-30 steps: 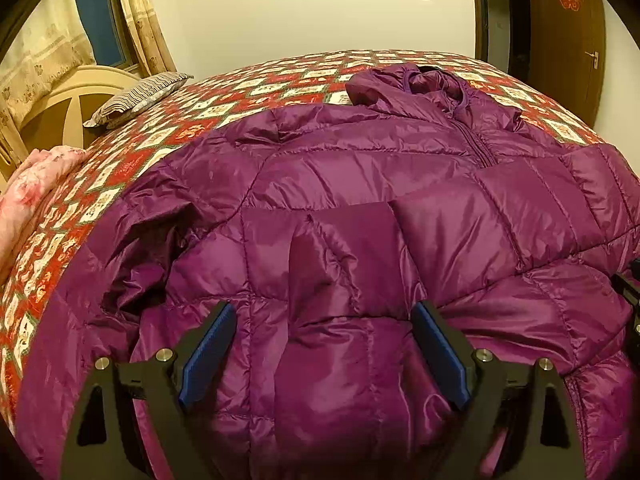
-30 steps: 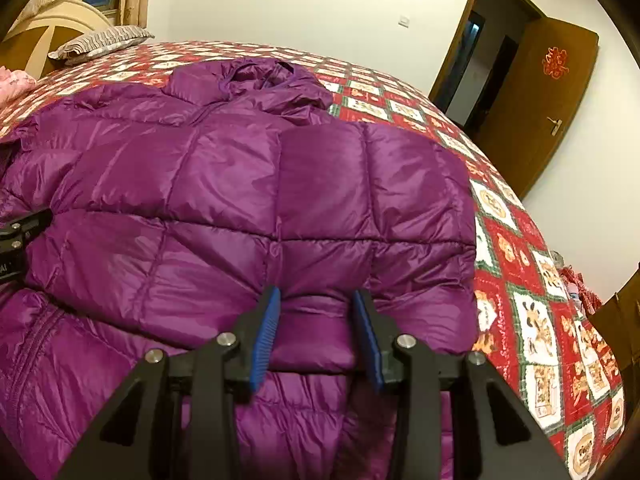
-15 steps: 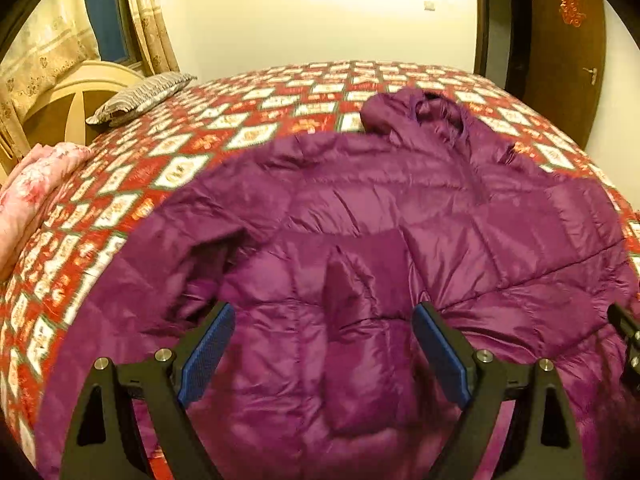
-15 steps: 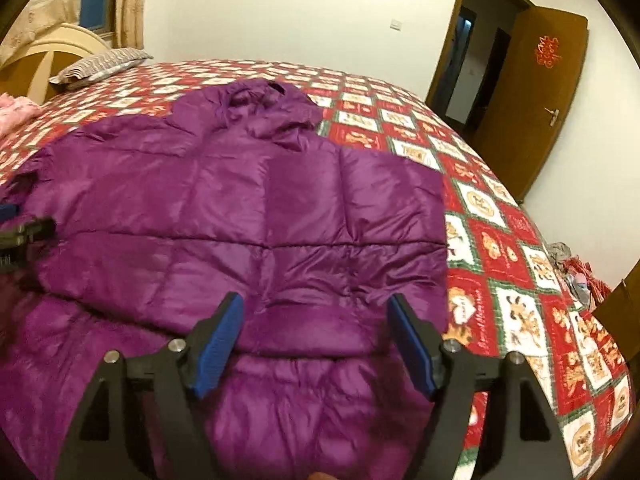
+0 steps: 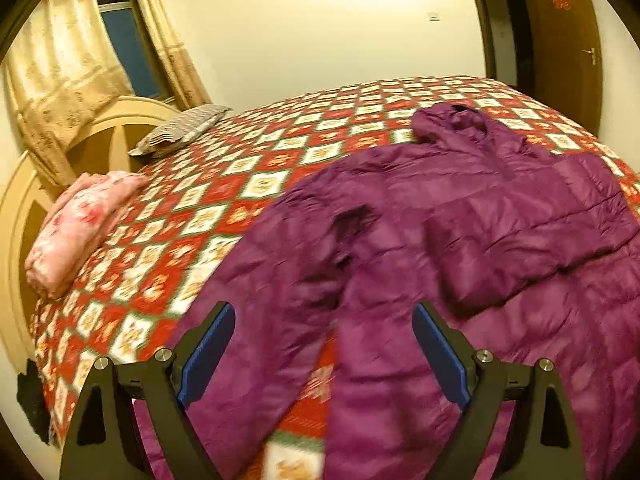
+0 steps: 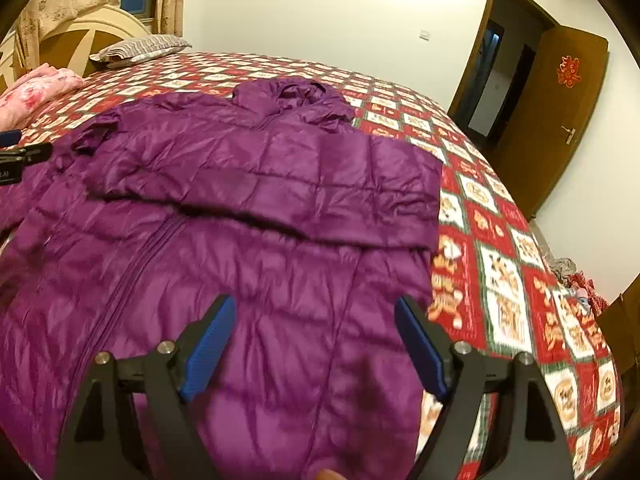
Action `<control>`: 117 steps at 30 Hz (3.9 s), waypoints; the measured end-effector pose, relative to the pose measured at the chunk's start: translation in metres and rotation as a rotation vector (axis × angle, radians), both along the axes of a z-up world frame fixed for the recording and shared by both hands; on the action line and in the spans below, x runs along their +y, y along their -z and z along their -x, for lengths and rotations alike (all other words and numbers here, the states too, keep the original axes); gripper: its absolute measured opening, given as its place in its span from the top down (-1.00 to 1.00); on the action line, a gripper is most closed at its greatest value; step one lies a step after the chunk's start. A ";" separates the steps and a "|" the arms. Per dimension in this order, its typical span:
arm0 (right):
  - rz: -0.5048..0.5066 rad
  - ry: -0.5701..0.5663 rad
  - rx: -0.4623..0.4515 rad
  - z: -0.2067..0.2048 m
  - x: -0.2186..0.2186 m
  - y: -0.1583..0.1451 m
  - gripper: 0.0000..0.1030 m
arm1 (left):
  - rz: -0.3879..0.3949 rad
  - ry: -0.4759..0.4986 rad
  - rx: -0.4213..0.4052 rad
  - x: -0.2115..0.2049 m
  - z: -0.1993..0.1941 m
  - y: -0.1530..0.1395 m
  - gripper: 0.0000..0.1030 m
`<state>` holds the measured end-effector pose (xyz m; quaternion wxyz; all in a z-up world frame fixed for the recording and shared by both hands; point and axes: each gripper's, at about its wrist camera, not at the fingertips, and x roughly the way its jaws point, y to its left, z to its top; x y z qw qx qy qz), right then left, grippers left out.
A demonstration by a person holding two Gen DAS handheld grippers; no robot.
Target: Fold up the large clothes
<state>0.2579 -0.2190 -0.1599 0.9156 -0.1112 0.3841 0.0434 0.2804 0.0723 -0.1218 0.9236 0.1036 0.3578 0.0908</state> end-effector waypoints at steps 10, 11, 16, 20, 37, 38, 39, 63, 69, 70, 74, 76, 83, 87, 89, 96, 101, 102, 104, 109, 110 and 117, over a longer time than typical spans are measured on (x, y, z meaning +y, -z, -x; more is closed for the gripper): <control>-0.021 -0.033 -0.016 0.031 0.013 0.001 -0.63 | -0.020 -0.237 0.012 0.099 0.083 0.019 -0.76; -0.027 -0.037 -0.020 0.031 0.014 0.001 -0.64 | -0.018 -0.271 0.015 0.114 0.098 0.022 -0.76; -0.023 -0.064 -0.026 0.030 0.027 0.003 -0.65 | 0.023 -0.377 0.064 0.163 0.145 0.038 -0.76; -0.034 -0.083 -0.032 0.030 0.036 0.003 -0.65 | 0.135 -0.395 0.091 0.185 0.158 0.048 -0.76; -0.089 -0.011 -0.073 0.031 0.003 -0.009 -0.65 | 0.041 -0.207 -0.090 0.131 0.088 -0.040 0.79; -0.098 -0.004 -0.075 0.031 0.000 -0.010 -0.65 | 0.038 -0.182 -0.104 0.122 0.081 -0.050 0.79; -0.104 0.000 -0.076 0.031 -0.002 -0.011 -0.65 | 0.036 -0.153 -0.118 0.109 0.074 -0.059 0.79; -0.142 0.095 -0.012 0.009 -0.061 0.000 -0.73 | -0.026 0.399 -0.169 -0.204 -0.031 -0.048 -0.39; -0.166 0.082 0.009 0.000 -0.068 -0.007 -0.76 | -0.034 0.372 -0.282 -0.175 -0.013 -0.065 -0.74; -0.175 0.075 0.016 -0.002 -0.067 -0.010 -0.77 | -0.048 0.345 -0.292 -0.165 -0.012 -0.065 -0.74; -0.225 0.031 0.031 -0.007 -0.059 -0.026 -0.76 | -0.063 0.234 -0.260 -0.112 -0.016 -0.051 -0.75; -0.251 0.007 0.047 -0.014 -0.051 -0.032 -0.79 | -0.091 0.149 -0.207 -0.082 -0.023 -0.033 -0.74; -0.281 -0.065 0.103 -0.068 -0.011 -0.036 -0.79 | -0.041 -0.083 -0.054 -0.004 -0.036 0.020 -0.74; -0.317 -0.039 0.156 -0.104 0.003 -0.020 -0.78 | -0.024 -0.123 -0.019 0.011 -0.035 0.042 -0.74; -0.344 -0.033 0.186 -0.115 0.006 -0.013 -0.67 | -0.018 -0.127 -0.005 0.013 -0.035 0.050 -0.74; -0.341 -0.066 0.204 -0.120 0.019 -0.007 0.79 | -0.018 -0.120 0.015 0.013 -0.038 0.058 -0.74; -0.292 -0.005 0.088 -0.104 -0.012 -0.032 0.83 | -0.022 -0.127 0.022 0.016 -0.040 0.059 -0.74; -0.295 0.022 0.073 -0.102 -0.025 -0.035 0.84 | -0.022 -0.126 0.026 0.017 -0.041 0.060 -0.74; -0.311 0.067 0.064 -0.102 -0.044 -0.037 0.84 | -0.025 -0.132 0.032 0.017 -0.042 0.060 -0.74; -0.288 0.184 0.085 -0.104 -0.074 -0.027 0.84 | -0.021 -0.136 0.058 0.023 -0.047 0.055 -0.74; -0.274 0.195 0.113 -0.107 -0.076 -0.021 0.83 | -0.013 -0.131 0.066 0.024 -0.049 0.052 -0.74; -0.177 0.310 0.027 -0.100 -0.085 -0.038 0.10 | 0.021 -0.074 -0.001 0.021 -0.083 -0.010 -0.74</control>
